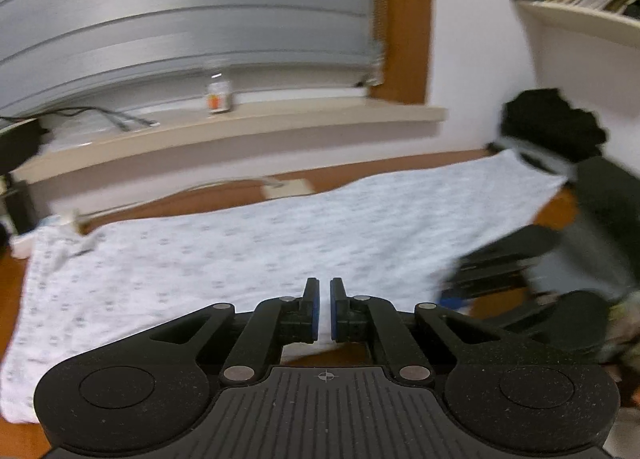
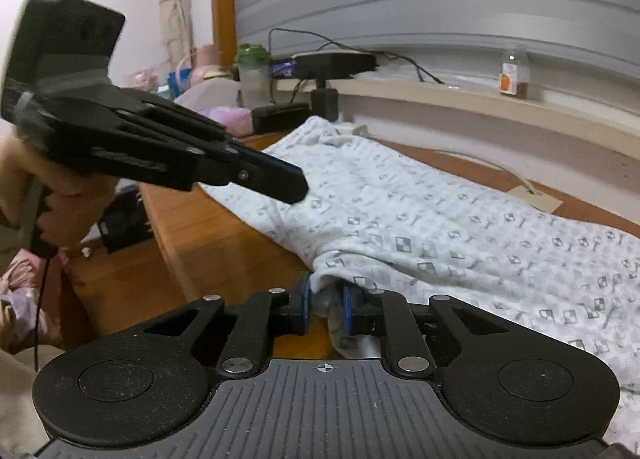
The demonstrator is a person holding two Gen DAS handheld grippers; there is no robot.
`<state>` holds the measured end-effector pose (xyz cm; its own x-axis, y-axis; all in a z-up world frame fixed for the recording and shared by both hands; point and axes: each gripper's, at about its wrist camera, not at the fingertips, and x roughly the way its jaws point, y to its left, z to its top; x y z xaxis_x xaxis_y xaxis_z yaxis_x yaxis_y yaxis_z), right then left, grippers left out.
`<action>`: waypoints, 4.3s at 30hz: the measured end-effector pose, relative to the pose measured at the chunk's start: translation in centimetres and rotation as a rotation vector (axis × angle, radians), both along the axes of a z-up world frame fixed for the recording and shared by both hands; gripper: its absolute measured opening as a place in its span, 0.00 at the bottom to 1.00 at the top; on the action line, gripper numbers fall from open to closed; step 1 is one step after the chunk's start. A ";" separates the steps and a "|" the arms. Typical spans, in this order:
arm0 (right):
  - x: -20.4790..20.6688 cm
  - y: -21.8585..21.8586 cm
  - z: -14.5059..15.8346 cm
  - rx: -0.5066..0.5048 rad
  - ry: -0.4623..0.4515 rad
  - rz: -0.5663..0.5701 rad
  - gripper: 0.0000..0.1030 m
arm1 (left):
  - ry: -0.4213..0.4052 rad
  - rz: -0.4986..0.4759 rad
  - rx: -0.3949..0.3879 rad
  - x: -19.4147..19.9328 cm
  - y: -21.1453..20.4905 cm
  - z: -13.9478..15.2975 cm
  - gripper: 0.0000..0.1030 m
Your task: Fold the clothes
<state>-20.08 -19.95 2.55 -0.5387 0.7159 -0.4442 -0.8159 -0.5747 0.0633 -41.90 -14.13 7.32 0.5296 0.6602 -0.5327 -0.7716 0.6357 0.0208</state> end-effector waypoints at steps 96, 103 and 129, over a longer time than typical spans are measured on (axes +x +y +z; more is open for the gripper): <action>7.2 -2.4 -0.5 -0.005 -0.139 -0.093 0.39 | 0.024 -0.021 -0.067 7.3 15.1 -3.0 0.41; 6.5 -2.0 -0.5 -0.010 -0.131 -0.078 0.30 | 0.030 -0.048 -0.098 7.7 15.0 -4.8 0.41; 4.8 -2.9 0.0 0.034 -0.185 -0.025 0.37 | 0.035 -0.039 -0.089 7.8 15.1 -4.6 0.43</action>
<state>-15.29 -22.84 2.58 -0.4316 0.7445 -0.5093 -0.8262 -0.5529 -0.1081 -34.12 0.95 2.68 0.5339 0.5884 -0.6072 -0.7459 0.6659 -0.0106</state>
